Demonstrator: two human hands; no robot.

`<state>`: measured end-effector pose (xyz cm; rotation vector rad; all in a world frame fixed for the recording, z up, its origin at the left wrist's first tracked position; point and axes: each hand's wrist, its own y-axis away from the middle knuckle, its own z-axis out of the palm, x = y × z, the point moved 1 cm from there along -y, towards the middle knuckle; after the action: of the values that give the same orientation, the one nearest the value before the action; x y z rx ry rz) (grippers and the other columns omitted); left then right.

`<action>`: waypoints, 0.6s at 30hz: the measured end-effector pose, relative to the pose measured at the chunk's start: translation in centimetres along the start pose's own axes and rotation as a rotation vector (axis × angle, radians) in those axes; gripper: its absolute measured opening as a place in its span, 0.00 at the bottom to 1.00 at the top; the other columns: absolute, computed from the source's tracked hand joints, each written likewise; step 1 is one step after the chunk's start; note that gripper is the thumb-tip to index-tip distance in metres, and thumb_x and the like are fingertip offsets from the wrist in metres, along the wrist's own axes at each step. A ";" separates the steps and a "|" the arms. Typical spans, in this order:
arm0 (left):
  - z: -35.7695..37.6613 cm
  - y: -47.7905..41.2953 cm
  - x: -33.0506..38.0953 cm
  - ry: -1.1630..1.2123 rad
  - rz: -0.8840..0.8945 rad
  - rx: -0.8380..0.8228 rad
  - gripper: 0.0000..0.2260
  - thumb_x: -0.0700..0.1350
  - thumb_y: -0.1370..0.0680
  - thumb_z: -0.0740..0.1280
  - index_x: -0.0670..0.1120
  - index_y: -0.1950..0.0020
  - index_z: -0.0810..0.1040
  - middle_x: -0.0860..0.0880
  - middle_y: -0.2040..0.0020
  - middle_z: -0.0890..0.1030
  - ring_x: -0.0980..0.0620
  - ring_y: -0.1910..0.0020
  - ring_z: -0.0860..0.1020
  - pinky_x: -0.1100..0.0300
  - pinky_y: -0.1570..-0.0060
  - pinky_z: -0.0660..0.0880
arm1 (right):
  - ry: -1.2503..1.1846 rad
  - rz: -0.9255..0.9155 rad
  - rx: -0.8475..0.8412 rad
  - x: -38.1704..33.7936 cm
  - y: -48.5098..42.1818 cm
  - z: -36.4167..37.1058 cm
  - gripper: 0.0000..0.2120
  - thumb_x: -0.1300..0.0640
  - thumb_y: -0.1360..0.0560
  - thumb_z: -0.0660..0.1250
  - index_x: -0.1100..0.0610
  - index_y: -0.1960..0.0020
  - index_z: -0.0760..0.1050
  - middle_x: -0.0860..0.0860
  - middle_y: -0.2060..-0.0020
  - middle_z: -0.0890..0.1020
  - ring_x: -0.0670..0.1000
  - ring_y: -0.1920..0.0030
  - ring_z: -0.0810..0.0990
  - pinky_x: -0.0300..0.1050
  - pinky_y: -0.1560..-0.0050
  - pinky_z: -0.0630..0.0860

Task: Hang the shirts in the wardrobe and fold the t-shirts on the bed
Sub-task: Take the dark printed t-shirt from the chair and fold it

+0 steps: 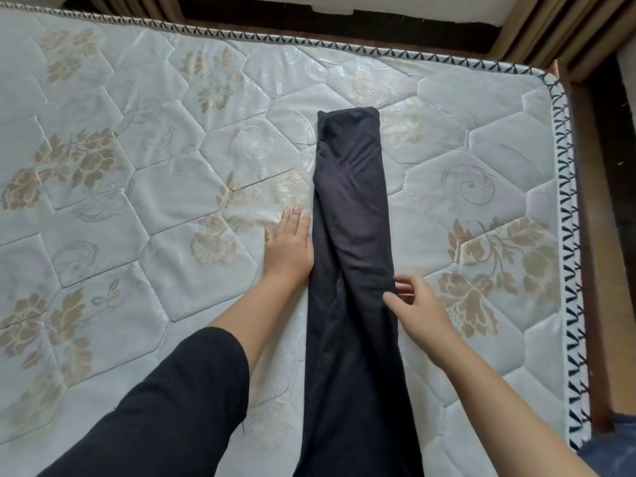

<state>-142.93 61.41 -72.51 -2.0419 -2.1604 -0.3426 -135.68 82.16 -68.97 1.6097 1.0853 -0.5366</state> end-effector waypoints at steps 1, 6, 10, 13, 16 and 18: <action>-0.4 0.2 0.4 0.036 -0.047 -0.006 0.19 0.41 0.20 0.55 0.41 0.29 0.68 0.41 0.27 0.65 0.42 0.29 0.64 0.44 0.32 0.59 | 0.019 0.020 -0.060 0.4 0.5 -0.1 0.17 0.60 0.25 0.65 0.55 0.37 0.70 0.52 0.43 0.76 0.47 0.48 0.77 0.47 0.42 0.75; -1.3 5.3 3.4 0.318 -0.190 0.085 0.12 0.41 0.23 0.60 0.40 0.41 0.76 0.40 0.44 0.75 0.41 0.45 0.73 0.49 0.46 0.71 | 0.012 0.027 -0.063 0.8 2.0 -0.1 0.17 0.60 0.25 0.67 0.56 0.38 0.69 0.47 0.52 0.77 0.46 0.53 0.77 0.42 0.49 0.74; -0.3 10.4 4.8 0.400 -0.293 -0.040 0.11 0.50 0.23 0.65 0.44 0.45 0.75 0.46 0.47 0.74 0.46 0.46 0.73 0.55 0.47 0.71 | 0.045 0.114 -0.085 1.6 2.4 0.1 0.15 0.53 0.27 0.70 0.56 0.45 0.71 0.49 0.55 0.78 0.47 0.58 0.77 0.40 0.60 0.72; -0.1 11.7 5.2 0.371 -0.334 -0.173 0.15 0.56 0.23 0.65 0.45 0.45 0.73 0.50 0.50 0.75 0.49 0.48 0.74 0.57 0.51 0.71 | 0.008 0.175 -0.119 2.0 2.7 -0.1 0.16 0.51 0.28 0.71 0.58 0.46 0.72 0.50 0.56 0.78 0.49 0.57 0.78 0.42 0.59 0.75; -0.6 11.8 5.4 0.429 -0.409 -0.246 0.10 0.52 0.22 0.64 0.45 0.53 0.72 0.52 0.60 0.74 0.49 0.56 0.74 0.58 0.58 0.69 | -0.022 0.222 -0.158 2.4 2.9 0.0 0.13 0.54 0.26 0.69 0.61 0.48 0.73 0.51 0.60 0.76 0.48 0.63 0.76 0.40 0.66 0.73; -1.1 12.2 5.1 0.650 -0.494 -0.194 0.09 0.48 0.21 0.63 0.45 0.57 0.70 0.52 0.63 0.72 0.51 0.60 0.72 0.58 0.62 0.67 | -0.030 0.237 -0.141 2.6 2.9 0.1 0.12 0.56 0.25 0.68 0.63 0.48 0.73 0.54 0.59 0.76 0.50 0.62 0.75 0.42 0.65 0.74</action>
<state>-131.19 66.60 -69.35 -1.1712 -2.1934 -1.1285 -131.94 83.05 -69.58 1.5746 0.8752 -0.3189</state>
